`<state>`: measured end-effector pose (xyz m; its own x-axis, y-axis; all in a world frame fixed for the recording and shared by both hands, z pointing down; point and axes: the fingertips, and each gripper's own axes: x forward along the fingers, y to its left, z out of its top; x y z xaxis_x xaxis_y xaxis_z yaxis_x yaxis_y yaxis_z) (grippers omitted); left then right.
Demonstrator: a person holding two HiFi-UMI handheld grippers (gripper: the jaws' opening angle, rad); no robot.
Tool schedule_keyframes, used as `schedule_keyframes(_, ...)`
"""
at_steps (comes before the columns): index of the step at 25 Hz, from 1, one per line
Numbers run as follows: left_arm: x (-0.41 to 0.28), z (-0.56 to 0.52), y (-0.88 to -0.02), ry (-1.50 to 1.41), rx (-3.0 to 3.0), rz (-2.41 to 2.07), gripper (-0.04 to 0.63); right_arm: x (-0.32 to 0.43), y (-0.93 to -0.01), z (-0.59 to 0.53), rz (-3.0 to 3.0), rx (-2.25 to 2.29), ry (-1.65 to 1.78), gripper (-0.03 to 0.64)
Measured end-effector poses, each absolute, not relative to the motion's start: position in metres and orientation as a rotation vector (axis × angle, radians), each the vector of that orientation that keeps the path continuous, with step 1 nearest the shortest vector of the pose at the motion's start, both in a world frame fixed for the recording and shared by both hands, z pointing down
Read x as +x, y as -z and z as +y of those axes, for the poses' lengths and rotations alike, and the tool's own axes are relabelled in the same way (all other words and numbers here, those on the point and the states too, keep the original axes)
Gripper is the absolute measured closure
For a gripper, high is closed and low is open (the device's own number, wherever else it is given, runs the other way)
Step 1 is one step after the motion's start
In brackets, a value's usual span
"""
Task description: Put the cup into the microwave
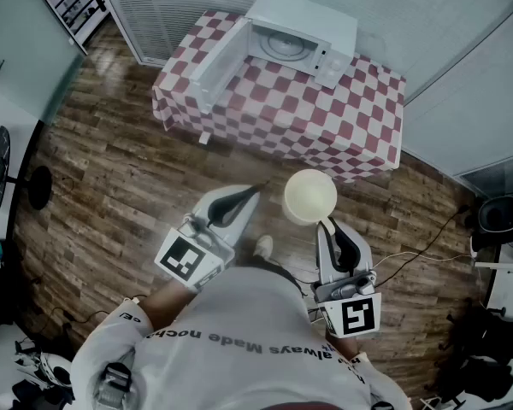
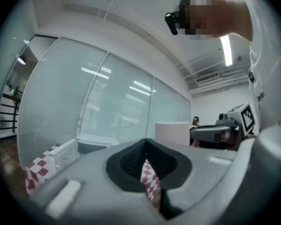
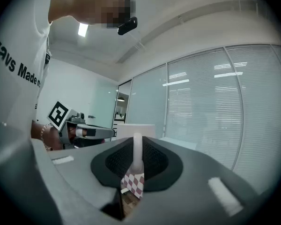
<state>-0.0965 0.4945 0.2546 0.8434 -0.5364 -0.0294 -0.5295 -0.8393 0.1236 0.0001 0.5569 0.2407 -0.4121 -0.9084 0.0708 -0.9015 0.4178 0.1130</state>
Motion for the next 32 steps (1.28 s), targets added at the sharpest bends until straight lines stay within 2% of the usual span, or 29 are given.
schedule_keyframes(22,-0.026,0.476,-0.267,0.088,2.854,-0.956,0.592,0.071,-0.238,0.528,-2.623,1.549,0.112,0.575)
schedule_keyframes(32,-0.02,0.464,-0.27,0.079,2.836,-0.995,0.592,0.083,-0.245,0.516,-2.621,1.538,0.095,0.575)
